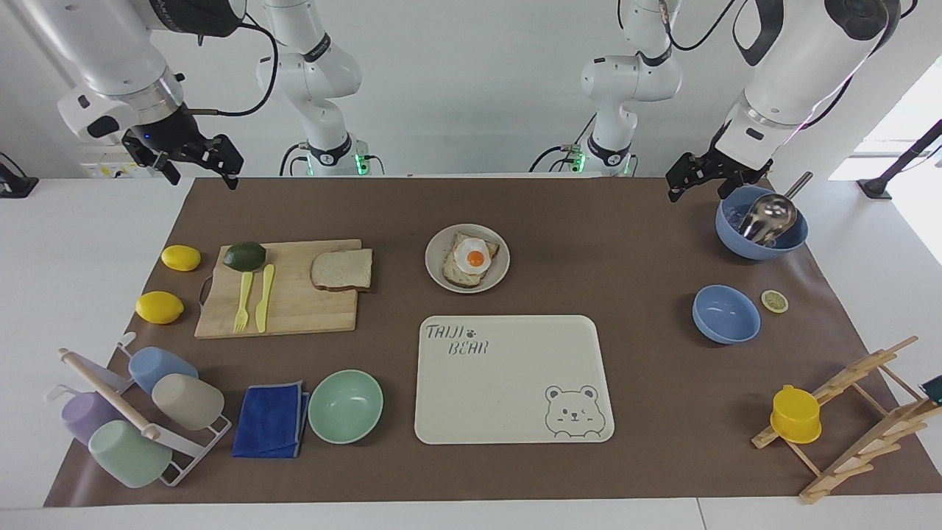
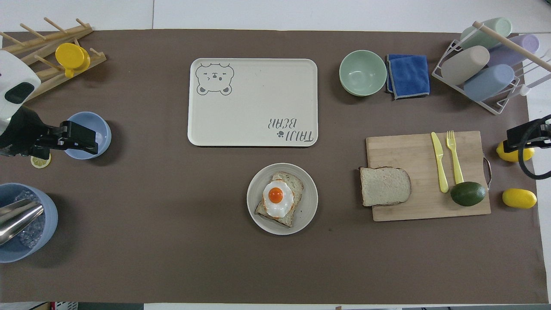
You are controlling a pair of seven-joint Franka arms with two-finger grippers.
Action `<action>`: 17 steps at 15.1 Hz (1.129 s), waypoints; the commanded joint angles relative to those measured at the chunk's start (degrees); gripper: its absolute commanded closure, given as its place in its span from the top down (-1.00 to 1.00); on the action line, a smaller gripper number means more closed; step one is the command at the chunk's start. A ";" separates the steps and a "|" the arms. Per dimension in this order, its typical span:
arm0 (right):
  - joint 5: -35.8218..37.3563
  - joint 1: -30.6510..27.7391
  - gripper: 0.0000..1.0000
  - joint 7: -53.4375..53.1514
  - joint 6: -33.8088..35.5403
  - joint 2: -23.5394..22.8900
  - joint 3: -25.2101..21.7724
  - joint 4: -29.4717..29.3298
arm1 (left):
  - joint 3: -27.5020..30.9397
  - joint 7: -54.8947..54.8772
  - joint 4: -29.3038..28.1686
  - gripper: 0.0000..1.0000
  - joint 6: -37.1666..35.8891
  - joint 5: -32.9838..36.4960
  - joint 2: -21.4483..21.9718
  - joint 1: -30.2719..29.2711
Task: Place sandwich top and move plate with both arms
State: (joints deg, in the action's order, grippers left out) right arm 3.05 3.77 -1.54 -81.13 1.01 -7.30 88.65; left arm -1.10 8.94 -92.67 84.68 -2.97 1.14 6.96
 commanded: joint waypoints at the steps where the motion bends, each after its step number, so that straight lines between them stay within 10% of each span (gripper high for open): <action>1: -0.77 -0.43 1.00 1.45 -0.09 0.30 0.01 0.20 | -0.05 0.29 0.39 1.00 -0.84 1.21 0.44 -0.11; 13: -2.08 0.53 1.00 6.28 -1.39 0.92 0.36 1.43 | -0.05 0.29 0.39 1.00 -0.84 1.21 0.44 -0.11; 17: -1.21 12.11 1.00 -6.51 -4.73 -1.70 0.71 4.24 | -0.05 0.29 0.39 1.00 -0.83 1.21 0.44 -0.11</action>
State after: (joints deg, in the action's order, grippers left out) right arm 1.70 10.65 -1.95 -83.04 0.74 -6.90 90.29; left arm -1.10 8.94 -92.67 84.68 -2.97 1.14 6.96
